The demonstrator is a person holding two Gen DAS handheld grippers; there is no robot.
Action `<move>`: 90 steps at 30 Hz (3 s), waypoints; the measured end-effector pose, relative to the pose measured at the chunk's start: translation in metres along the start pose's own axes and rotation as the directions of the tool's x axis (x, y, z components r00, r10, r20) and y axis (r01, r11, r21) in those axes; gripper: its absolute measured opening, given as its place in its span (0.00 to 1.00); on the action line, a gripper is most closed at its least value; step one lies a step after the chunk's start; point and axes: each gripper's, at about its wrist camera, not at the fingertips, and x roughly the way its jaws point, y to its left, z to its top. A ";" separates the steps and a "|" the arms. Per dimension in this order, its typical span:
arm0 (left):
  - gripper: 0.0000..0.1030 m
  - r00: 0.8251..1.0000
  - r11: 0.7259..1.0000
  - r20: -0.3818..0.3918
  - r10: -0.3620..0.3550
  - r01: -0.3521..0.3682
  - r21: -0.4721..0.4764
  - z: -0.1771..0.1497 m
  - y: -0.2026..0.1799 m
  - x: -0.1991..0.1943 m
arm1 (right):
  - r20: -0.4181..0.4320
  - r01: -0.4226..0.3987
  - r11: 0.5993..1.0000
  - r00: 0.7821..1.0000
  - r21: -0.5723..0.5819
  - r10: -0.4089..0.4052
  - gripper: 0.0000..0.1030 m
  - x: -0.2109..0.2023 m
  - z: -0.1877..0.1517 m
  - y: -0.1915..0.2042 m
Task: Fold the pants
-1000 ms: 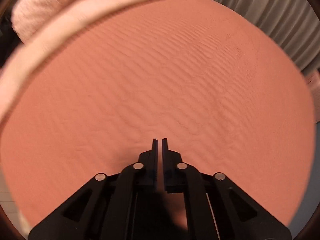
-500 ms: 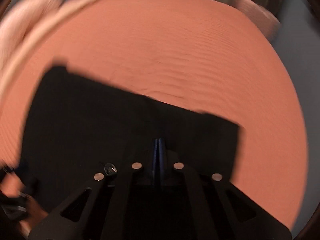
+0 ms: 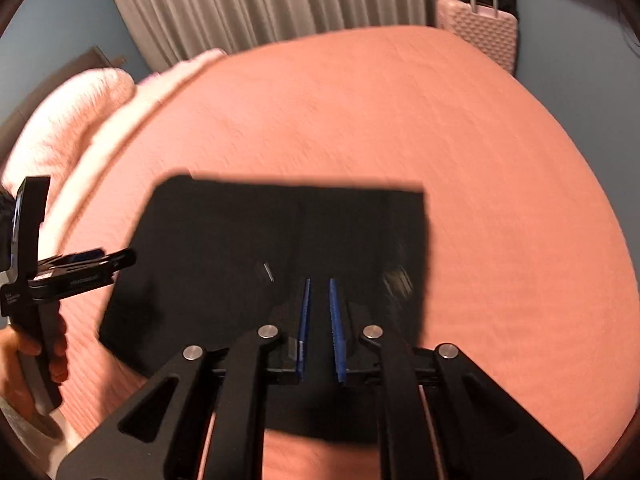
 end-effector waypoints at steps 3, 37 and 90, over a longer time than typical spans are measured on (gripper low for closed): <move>0.72 0.992 0.991 -0.009 0.128 -0.128 0.040 0.046 -0.004 0.046 | -0.073 -0.009 1.000 0.997 0.003 0.010 0.14 0.063 0.025 -0.004; 0.08 0.972 0.977 0.095 -0.214 0.214 0.010 0.067 0.002 0.031 | 0.133 -0.135 0.990 0.982 -0.029 0.138 0.15 0.010 0.034 0.026; 0.58 0.990 0.982 -0.042 -0.132 0.137 0.128 -0.041 0.023 -0.005 | -0.111 -0.106 0.947 0.983 0.303 0.145 0.09 0.078 0.000 -0.013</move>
